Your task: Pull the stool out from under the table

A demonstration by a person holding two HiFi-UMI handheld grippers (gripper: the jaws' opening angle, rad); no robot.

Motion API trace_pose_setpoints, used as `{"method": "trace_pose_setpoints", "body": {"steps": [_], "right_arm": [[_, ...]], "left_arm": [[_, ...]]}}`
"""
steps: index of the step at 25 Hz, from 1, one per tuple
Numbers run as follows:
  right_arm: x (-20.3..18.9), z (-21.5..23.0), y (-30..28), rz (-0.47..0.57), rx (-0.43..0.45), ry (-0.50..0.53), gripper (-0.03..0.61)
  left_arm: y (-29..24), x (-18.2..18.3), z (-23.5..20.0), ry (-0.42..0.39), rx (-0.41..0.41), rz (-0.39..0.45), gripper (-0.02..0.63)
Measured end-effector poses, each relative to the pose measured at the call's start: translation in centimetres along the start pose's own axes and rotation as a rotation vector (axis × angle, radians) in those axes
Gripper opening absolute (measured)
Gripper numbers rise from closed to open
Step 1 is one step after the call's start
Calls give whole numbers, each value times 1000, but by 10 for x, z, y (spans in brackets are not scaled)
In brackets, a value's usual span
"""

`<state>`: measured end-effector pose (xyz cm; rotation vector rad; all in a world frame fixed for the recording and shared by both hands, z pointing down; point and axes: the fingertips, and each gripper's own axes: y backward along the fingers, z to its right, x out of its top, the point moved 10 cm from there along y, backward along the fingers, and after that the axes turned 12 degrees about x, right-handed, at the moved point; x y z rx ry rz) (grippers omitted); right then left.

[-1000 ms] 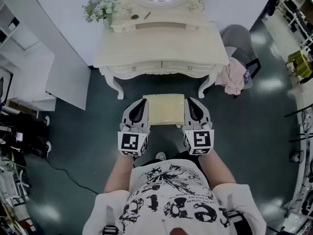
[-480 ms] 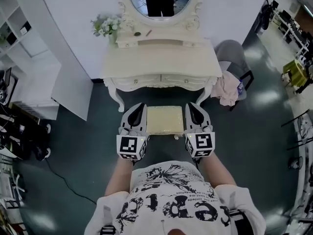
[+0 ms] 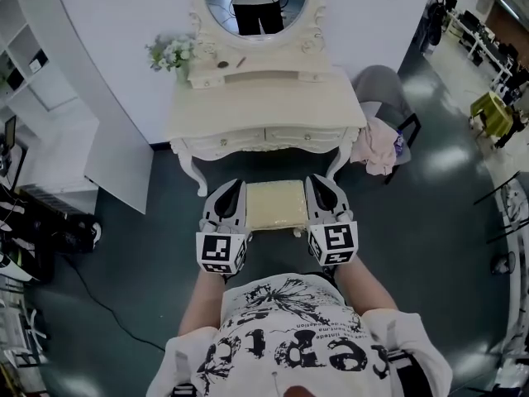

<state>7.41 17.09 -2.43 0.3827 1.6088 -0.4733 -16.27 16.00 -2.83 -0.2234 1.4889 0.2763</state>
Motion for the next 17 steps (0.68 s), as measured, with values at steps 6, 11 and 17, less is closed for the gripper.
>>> {"method": "trace_pose_setpoints", "body": {"steps": [6,11,17], "right_arm": [[-5,-9,6,-8,-7,13,17],[-6,-6,2,-1,0,23,17],[-11,-2,-4,-21,4,16,17]], "left_arm": [[8,-5,-5,5,12,-7,17],[3,-7,-8,8,15,-4,17],[1,-10,-10,14,27,-16,17]]}}
